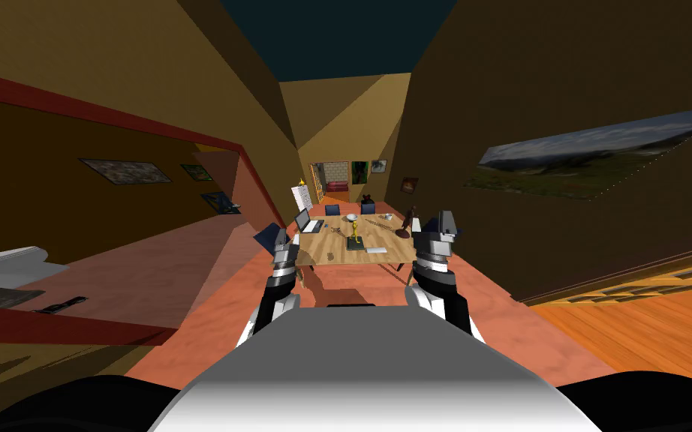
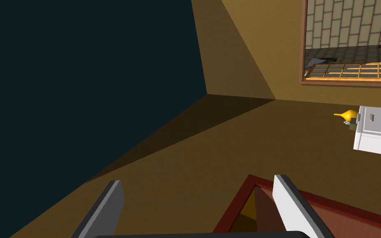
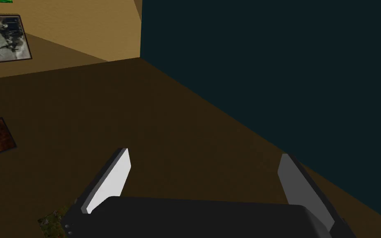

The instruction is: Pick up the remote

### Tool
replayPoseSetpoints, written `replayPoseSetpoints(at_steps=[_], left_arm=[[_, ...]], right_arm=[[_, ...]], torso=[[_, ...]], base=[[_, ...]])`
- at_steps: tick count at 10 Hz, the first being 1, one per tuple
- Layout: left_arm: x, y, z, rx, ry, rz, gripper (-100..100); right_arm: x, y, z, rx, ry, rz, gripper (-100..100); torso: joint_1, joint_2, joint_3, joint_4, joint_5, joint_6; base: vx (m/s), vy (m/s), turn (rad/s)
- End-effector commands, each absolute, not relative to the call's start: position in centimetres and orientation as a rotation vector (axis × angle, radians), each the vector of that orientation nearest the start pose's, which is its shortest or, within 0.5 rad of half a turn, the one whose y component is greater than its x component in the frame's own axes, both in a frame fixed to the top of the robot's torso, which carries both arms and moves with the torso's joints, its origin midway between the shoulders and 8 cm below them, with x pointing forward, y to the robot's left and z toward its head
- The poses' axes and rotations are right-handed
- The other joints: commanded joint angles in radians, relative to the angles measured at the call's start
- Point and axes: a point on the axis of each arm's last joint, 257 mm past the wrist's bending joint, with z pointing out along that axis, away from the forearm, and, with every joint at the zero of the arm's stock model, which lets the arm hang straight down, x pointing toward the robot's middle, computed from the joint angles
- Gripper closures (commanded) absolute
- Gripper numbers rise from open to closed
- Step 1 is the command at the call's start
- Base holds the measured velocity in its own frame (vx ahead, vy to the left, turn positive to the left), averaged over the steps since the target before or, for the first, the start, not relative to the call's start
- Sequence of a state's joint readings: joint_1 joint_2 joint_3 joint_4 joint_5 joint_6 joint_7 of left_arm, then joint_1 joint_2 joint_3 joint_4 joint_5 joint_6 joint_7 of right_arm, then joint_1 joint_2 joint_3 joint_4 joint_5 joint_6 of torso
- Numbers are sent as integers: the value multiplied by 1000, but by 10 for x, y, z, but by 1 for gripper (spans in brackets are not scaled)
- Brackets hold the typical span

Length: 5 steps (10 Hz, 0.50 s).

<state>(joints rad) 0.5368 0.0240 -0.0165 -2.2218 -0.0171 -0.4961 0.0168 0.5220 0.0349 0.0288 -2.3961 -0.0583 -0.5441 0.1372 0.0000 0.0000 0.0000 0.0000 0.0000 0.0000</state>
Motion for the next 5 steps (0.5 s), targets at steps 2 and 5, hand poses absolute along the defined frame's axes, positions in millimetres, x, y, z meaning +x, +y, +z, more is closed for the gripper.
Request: replayPoseSetpoints(at_steps=[2, 5], left_arm=[[353, 277, -15, -717, 703, -1289, 0], [353, 277, -15, -717, 703, -1289, 0]], right_arm=[[313, -268, 64, 525, 557, 1254, -100], [319, -258, 46, 489, 647, 1246, -100]], torso=[[0, 0, 0, 0, 0, 0], [1, 1, 1, 0, 0, 0]], base=[[-6, 7, 36], [-15, 14, 53]])
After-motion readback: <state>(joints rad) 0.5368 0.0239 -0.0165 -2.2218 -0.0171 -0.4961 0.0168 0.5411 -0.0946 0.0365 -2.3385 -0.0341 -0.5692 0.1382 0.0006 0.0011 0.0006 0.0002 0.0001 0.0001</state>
